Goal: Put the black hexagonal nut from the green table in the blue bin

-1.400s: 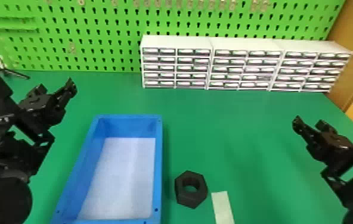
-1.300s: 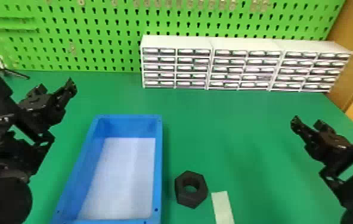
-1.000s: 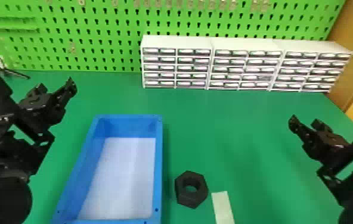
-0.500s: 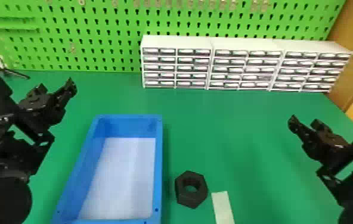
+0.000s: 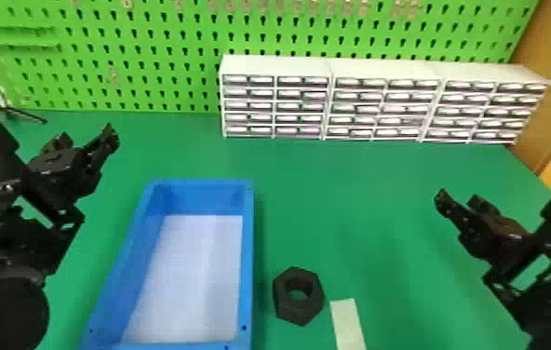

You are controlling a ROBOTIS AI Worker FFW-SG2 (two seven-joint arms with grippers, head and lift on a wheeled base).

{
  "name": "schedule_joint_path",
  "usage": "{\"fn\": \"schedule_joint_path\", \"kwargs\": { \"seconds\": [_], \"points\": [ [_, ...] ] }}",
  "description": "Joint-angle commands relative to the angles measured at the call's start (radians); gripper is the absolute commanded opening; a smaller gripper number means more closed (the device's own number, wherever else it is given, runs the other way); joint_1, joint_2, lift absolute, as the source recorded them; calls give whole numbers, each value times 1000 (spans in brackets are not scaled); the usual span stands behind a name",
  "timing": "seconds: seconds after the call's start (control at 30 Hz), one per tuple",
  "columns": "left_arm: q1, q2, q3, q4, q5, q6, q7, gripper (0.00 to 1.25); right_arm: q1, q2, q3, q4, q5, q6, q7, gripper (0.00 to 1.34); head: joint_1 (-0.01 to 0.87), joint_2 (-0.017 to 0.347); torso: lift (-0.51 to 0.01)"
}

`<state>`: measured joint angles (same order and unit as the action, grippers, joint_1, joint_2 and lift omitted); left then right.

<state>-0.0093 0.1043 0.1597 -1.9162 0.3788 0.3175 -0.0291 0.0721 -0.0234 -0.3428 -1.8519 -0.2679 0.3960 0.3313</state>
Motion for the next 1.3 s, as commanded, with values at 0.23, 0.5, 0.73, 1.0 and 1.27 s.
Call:
{"fn": "schedule_joint_path", "kwargs": {
  "seconds": [0.23,0.5,0.73,1.0,1.27],
  "points": [
    [3,0,9,0,0,0,-5,816,66,-26,42,-84,-36,109,-47,822,692,8,-97],
    [6,0,23,0,0,-2,-15,816,90,-7,53,-170,-59,185,-98,822,692,8,-97],
    [9,0,27,0,0,-5,-18,816,106,-24,107,-251,-57,282,-107,821,692,8,-97],
    [14,0,34,-1,5,-9,-25,816,130,-127,242,-291,-139,369,-181,821,692,8,-97],
    [17,0,37,-1,6,-9,-25,816,126,-239,323,-297,-269,434,-230,821,692,8,-97]
  ]
}}
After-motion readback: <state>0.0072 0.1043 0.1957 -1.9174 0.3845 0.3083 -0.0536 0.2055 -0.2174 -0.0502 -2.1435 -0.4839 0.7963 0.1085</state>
